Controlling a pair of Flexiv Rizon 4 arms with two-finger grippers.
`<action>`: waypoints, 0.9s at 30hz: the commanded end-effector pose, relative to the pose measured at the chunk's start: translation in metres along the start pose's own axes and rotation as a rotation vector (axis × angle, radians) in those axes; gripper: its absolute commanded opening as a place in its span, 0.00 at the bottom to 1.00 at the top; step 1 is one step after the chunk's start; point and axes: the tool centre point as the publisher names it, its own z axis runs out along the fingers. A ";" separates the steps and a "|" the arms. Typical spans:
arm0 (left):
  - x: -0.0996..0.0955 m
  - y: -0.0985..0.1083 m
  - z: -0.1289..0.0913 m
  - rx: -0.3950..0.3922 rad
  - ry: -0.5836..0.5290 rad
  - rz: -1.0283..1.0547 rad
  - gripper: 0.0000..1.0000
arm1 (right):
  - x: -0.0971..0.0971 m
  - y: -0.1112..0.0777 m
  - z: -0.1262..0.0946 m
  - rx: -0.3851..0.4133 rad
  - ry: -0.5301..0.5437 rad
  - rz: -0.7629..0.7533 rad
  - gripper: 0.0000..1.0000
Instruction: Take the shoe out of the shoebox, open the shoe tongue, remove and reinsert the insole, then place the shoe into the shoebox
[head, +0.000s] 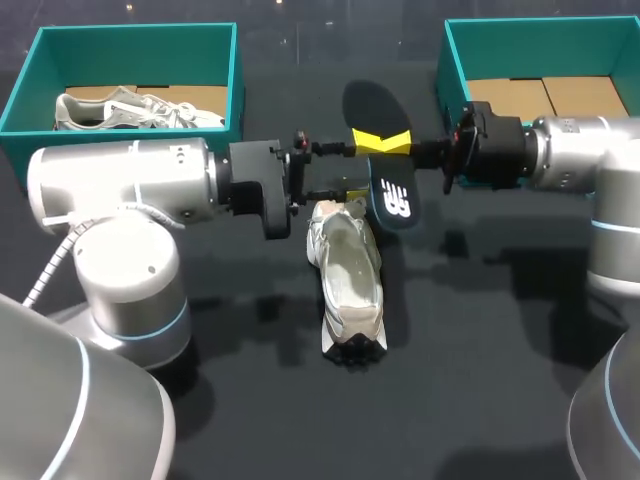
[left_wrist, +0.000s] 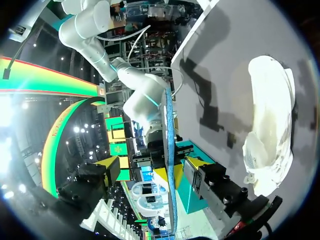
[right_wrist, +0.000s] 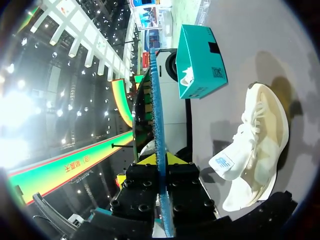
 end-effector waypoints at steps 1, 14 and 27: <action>-0.004 0.009 -0.032 0.034 0.035 0.001 1.00 | -0.004 -0.003 -0.002 0.001 0.002 0.003 0.00; -0.007 0.027 -0.060 0.133 0.132 0.174 1.00 | -0.014 -0.014 0.005 0.029 0.005 0.031 0.00; -0.022 0.046 -0.048 0.121 0.223 0.111 1.00 | -0.014 -0.014 0.005 0.029 0.005 0.031 0.00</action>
